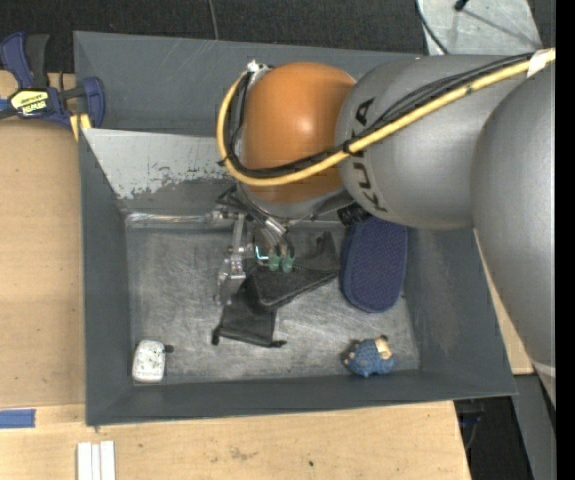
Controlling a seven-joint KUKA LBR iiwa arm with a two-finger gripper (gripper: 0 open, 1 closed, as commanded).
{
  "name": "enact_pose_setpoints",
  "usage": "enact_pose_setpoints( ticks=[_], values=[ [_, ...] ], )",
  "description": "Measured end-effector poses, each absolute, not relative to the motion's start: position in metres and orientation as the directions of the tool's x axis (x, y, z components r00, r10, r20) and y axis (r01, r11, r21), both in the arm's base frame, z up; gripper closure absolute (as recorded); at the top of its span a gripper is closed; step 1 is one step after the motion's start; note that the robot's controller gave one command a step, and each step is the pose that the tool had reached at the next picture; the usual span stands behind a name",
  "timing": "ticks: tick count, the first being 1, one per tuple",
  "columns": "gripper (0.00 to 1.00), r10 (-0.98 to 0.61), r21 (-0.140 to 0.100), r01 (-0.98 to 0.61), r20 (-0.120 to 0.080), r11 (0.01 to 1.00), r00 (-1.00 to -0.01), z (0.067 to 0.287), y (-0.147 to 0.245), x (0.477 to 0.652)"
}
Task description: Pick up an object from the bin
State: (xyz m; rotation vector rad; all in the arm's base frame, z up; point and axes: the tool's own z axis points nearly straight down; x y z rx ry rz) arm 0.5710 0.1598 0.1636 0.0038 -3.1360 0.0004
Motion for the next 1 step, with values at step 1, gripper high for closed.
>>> enact_pose_setpoints(
  ticks=[1],
  values=[
    [0.00,-0.058,0.002,-0.058,-0.008,0.998,-0.998,0.0939,0.0873,0.5390]
  ],
)
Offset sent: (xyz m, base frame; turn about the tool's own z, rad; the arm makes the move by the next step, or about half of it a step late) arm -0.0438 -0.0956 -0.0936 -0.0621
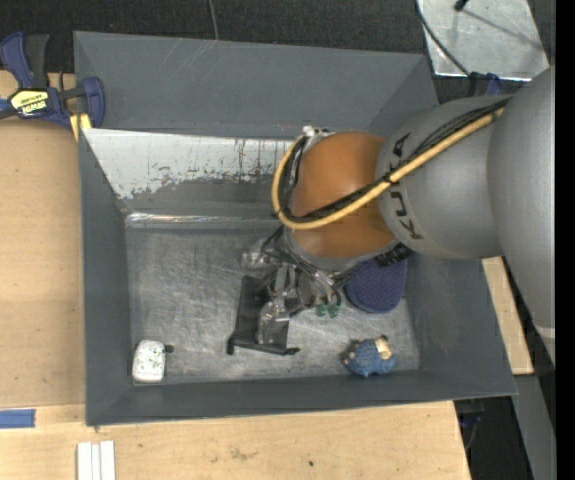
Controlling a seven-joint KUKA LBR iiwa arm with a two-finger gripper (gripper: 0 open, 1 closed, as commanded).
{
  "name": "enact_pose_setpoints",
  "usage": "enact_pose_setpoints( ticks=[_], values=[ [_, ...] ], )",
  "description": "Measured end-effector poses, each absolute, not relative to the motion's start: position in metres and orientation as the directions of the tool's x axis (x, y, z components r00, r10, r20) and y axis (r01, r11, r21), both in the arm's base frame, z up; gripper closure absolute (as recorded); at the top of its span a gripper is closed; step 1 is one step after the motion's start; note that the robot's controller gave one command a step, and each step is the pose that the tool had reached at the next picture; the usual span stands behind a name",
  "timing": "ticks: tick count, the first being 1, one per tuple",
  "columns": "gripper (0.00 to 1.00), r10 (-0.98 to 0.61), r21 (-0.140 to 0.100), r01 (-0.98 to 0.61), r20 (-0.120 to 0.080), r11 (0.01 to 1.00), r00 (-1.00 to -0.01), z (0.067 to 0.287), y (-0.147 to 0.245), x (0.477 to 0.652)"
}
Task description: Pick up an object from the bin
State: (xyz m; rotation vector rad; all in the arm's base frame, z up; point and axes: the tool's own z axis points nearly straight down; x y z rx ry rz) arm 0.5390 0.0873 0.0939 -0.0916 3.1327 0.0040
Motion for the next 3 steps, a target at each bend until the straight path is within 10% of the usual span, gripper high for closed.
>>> enact_pose_setpoints(
  ticks=[1,2,3],
  values=[
    [1.00,-0.055,0.002,-0.055,-0.005,0.999,-0.999,0.092,0.086,0.538],
    [1.00,0.036,0.002,0.036,-0.011,0.999,-0.999,0.206,0.093,0.544],
    [1.00,0.116,-0.001,0.116,0.007,0.993,-0.993,0.118,0.123,0.516]
  ],
)
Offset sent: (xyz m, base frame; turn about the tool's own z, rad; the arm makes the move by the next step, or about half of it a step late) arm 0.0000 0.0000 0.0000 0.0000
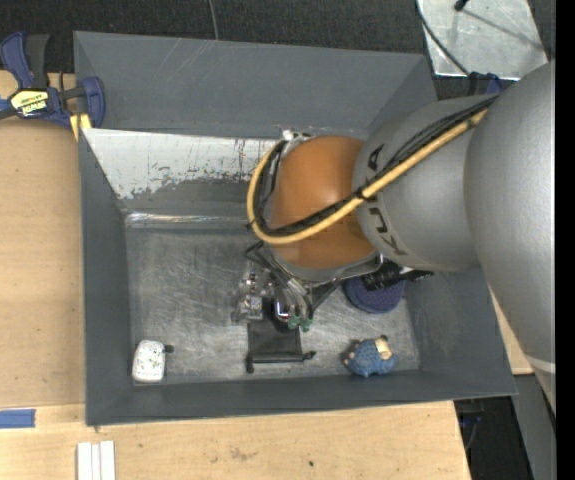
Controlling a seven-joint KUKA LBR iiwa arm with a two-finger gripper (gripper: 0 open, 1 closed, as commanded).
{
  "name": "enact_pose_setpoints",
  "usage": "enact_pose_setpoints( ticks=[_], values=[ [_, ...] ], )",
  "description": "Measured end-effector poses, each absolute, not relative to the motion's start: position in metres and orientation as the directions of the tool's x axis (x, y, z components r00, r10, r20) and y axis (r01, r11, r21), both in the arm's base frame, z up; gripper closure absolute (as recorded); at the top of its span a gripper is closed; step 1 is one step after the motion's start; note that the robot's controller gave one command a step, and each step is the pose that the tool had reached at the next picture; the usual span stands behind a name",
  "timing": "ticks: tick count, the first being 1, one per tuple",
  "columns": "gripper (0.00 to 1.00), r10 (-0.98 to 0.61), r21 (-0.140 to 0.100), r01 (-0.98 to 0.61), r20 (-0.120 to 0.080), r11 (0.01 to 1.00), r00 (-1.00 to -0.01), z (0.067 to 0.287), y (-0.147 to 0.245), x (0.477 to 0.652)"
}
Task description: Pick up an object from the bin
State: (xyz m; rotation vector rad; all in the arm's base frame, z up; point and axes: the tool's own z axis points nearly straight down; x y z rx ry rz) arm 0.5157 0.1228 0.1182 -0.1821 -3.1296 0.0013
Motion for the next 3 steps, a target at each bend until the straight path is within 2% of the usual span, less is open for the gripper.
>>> enact_pose_setpoints(
  ticks=[1,2,3],
  values=[
    [0.00,0.119,0.001,0.119,-0.002,0.993,-0.993,0.123,0.121,0.519],
    [0.00,0.321,-0.001,0.321,-0.002,0.947,-0.947,0.154,0.068,0.501],
    [0.00,0.476,0.023,0.475,-0.027,0.880,-0.879,0.096,0.030,0.519]
  ],
)
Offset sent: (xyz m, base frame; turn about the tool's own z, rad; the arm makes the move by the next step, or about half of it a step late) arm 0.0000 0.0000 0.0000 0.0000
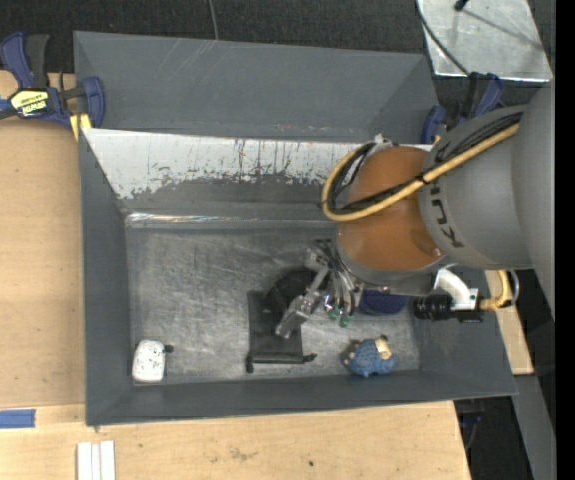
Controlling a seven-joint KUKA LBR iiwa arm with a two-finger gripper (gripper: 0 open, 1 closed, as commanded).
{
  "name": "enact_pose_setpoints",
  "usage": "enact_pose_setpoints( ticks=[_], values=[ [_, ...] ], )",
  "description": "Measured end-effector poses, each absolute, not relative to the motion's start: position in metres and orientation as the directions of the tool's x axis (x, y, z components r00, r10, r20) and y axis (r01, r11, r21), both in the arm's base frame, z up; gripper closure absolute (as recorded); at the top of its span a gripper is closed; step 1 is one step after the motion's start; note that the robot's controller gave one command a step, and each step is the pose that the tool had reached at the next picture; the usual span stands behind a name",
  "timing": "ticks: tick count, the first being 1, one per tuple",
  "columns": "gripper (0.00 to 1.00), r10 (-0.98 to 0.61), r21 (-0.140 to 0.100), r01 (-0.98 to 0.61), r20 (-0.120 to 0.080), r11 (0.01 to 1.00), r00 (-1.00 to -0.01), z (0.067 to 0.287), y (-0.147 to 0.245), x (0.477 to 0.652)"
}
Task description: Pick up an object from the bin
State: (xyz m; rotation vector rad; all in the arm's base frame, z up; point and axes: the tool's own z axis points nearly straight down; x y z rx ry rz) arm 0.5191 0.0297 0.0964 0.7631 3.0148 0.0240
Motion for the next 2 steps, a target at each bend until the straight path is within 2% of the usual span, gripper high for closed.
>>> enact_pose_setpoints(
  ticks=[1,2],
  values=[
    [1.00,0.476,0.024,0.476,-0.028,0.879,-0.879,0.098,0.030,0.520],
    [1.00,0.485,0.001,0.485,-0.003,0.874,-0.874,0.273,0.042,0.514]
  ],
)
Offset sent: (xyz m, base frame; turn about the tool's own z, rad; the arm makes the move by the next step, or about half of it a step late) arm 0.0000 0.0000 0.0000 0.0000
